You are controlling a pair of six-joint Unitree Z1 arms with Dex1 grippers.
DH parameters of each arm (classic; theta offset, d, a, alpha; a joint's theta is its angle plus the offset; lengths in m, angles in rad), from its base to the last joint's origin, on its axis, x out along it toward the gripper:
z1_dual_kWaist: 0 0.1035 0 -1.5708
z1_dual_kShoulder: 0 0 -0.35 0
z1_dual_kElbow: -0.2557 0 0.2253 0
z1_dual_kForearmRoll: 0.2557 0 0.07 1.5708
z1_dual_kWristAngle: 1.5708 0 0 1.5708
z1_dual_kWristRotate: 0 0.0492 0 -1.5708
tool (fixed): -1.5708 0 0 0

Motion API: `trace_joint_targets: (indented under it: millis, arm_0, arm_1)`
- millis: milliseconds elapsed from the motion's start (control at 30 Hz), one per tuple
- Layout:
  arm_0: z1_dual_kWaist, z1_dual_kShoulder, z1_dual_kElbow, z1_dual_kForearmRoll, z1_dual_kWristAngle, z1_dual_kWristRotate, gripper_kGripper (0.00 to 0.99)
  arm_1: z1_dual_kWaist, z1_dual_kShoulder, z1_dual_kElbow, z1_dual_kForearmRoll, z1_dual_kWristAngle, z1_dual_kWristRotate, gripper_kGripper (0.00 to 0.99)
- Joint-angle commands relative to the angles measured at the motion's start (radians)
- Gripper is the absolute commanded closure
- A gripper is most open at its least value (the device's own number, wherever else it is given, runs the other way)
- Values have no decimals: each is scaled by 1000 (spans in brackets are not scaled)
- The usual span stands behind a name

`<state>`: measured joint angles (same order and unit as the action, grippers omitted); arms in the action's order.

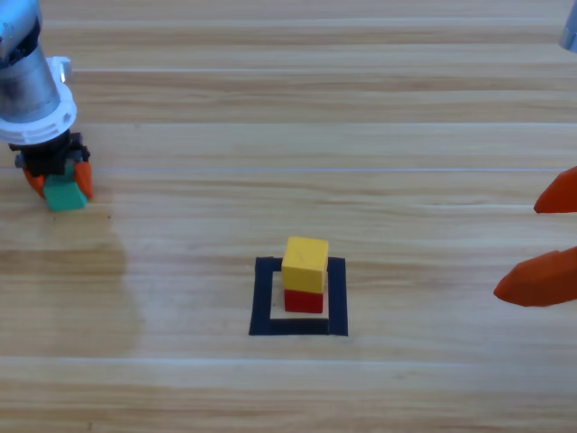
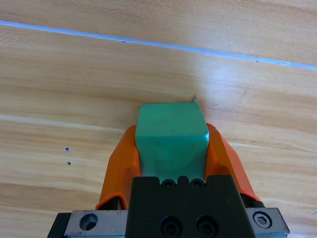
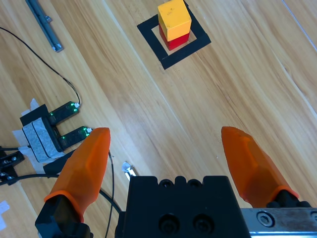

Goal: Stack the blocks in the rectangular block: red at the bottom, yellow in the middle, green on top

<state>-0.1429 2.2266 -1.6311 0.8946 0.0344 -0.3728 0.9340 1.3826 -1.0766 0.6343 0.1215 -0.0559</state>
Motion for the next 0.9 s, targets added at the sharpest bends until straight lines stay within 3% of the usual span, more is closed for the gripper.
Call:
trace_joint_targets:
  millis: [33, 300, 600, 900]
  arm_0:
    - [-112, -33, -72, 119, -5, -38, 990]
    - [-345, -71, -378, 455, -4, -130, 990]
    - [-577, -77, -434, 504, -16, -156, 990]
    - [-601, -67, -441, 517, -27, -193, 990]
  arm_1:
    - [-27, 53, 7, -4, 9, 1, 0]
    - [-27, 52, 7, -2, 9, 1, 0]
    - [-27, 50, 3, -1, 9, 1, 0]
    - [-27, 53, 3, 1, 9, 1, 0]
